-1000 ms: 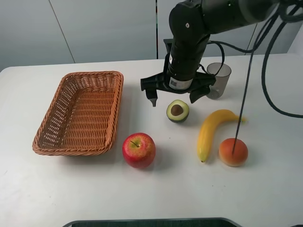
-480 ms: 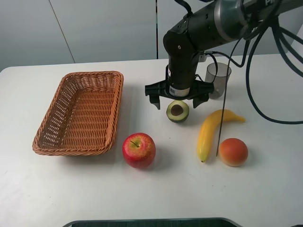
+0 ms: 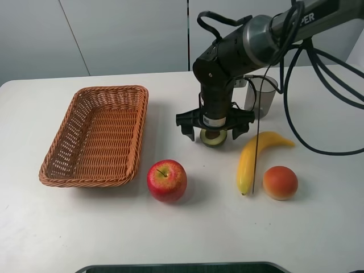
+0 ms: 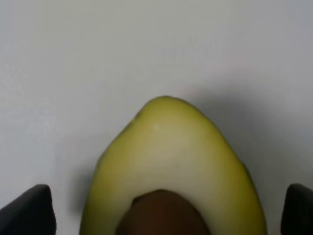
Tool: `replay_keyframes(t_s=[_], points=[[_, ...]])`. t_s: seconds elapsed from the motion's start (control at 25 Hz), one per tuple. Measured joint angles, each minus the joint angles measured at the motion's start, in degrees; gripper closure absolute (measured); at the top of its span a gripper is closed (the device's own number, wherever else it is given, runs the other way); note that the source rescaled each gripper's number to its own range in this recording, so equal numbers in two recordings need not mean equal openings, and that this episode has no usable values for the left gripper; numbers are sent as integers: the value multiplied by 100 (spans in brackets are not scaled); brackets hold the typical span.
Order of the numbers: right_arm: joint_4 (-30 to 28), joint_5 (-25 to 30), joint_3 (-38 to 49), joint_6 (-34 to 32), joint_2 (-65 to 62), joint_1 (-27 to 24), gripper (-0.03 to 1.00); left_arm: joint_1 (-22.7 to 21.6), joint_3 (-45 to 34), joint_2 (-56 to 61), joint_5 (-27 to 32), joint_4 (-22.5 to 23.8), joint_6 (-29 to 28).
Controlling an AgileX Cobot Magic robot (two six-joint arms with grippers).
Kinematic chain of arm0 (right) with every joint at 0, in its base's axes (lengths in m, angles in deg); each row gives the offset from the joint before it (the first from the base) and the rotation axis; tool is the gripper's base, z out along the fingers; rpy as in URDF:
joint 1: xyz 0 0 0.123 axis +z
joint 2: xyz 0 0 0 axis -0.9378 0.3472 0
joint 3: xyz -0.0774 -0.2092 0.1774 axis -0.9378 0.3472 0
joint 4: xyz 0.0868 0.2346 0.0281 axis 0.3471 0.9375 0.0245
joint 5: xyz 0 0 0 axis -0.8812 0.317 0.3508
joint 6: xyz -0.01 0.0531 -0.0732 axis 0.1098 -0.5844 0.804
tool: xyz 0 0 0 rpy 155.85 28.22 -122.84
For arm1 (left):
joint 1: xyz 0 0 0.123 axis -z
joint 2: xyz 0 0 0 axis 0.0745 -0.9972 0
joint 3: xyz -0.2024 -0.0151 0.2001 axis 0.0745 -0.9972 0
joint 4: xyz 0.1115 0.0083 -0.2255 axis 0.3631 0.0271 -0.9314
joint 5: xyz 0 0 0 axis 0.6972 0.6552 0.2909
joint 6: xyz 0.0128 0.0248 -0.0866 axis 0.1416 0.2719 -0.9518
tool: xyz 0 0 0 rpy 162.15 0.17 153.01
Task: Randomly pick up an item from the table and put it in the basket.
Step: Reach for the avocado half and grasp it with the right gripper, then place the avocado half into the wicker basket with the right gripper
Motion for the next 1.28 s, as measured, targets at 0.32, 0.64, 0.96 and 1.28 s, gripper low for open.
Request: replay_keyframes(t_s=[0.32,0.64,0.96,1.28], points=[[-84,-10,-11,0,54,0,97,0,0,0,0,0,-11],[-97,-10,-22,-11,57,0,91,0,0,0,0,0,-11],[-107,71,-22,104,45,0,91,0,0,0,0,0,-11],[80,611,-28,642,-669,0,91,0,0,0,0,0,-11]])
